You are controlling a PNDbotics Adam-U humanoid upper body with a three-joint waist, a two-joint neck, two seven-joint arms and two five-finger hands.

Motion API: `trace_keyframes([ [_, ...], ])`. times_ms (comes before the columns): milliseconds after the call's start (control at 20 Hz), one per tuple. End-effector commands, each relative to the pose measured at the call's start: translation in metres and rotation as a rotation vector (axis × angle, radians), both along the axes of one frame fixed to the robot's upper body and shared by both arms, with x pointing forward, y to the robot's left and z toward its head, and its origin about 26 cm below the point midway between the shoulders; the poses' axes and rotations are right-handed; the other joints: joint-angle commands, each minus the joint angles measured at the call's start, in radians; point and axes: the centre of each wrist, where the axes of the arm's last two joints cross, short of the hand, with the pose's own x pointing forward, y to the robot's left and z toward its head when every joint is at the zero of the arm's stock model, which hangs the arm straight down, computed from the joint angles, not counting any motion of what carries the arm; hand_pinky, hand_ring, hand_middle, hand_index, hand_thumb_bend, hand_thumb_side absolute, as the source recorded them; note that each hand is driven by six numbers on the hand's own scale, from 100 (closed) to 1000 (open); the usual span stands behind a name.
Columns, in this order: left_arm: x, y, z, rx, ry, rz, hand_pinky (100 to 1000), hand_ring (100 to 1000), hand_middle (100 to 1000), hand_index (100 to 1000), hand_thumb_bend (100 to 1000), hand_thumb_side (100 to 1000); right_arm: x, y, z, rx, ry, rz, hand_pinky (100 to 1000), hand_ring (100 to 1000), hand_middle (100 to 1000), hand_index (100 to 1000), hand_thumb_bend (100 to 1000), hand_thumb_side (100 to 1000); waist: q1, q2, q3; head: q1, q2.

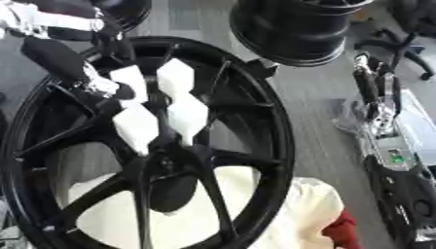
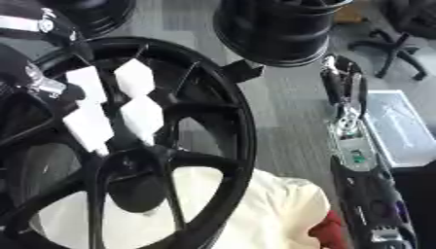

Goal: Pull the pin out of the wheel hub.

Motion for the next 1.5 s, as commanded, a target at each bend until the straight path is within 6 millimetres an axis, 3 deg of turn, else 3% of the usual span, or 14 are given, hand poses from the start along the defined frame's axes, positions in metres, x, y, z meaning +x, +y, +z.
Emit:
trace_keyframes([
  [50,-0.001,0.001,0.009,-0.006,-0.026,0.009,811,755,762,827,496,727,0.0,-0.005,0.013,-0.027,-0.024,-0.005,835,731,713,789,100,658,0.001,-0.018,-0.002,0.002,-0.003],
  [1000,0.007,-0.002,0.001,0.031,-0.027,0.018,777,709,709,786,470,776,0.0,-0.005,0.012,-0.025,-0.02,-0.006,834,730,713,788,100,656,0.002,-0.019,-0.004,0.009,-0.001],
  [1500,0.01,-0.006,-0.003,0.052,-0.032,0.018,736,654,644,740,415,735,0.0,-0.005,0.012,-0.022,-0.019,-0.009,834,730,713,788,100,659,0.001,-0.018,-0.005,0.012,0.0],
])
